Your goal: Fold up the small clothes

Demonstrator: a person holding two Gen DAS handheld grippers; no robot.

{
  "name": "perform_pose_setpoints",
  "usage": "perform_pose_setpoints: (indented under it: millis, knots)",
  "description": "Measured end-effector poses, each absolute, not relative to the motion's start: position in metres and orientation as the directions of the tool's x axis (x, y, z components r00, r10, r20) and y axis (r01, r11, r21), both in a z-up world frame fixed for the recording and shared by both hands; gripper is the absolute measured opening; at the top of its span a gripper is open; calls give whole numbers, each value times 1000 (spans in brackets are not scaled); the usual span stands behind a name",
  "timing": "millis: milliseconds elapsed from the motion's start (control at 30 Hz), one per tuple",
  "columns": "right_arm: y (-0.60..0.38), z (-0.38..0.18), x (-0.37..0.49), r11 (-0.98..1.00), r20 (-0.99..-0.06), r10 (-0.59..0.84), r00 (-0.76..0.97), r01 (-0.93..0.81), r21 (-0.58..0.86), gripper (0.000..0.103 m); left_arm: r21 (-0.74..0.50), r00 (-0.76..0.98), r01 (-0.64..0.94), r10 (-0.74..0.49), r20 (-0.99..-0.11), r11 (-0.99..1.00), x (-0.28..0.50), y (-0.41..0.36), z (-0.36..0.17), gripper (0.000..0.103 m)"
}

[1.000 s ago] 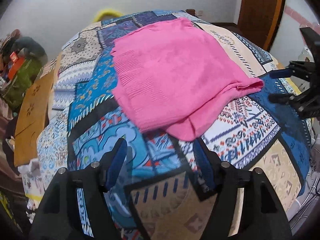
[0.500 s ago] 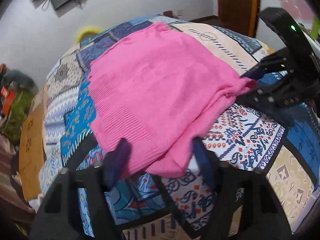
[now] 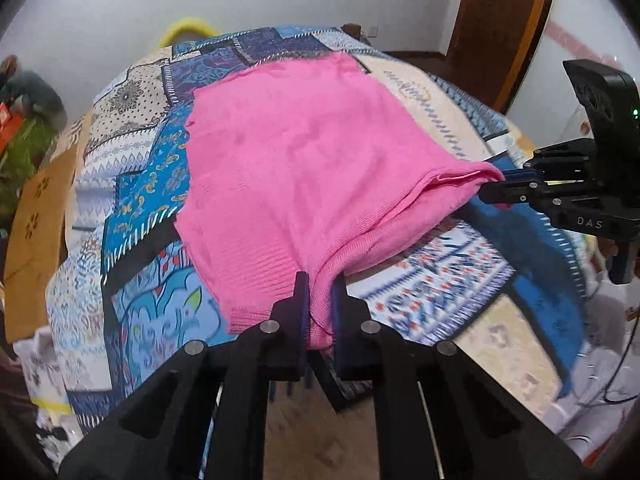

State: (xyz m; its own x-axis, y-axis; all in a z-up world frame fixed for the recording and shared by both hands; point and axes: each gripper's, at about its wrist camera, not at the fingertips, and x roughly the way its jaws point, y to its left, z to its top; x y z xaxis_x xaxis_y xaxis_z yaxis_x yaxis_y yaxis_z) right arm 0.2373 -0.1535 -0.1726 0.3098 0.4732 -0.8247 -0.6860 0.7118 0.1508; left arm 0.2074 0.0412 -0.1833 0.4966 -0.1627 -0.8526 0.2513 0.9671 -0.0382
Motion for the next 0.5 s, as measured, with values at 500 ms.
perform_pose_setpoints:
  millis: [500]
  knots:
    - [-156,-107,258,693,-727,540,424,-715,98,7,-61,555,227,-181,-812,972,244,47,-102,8]
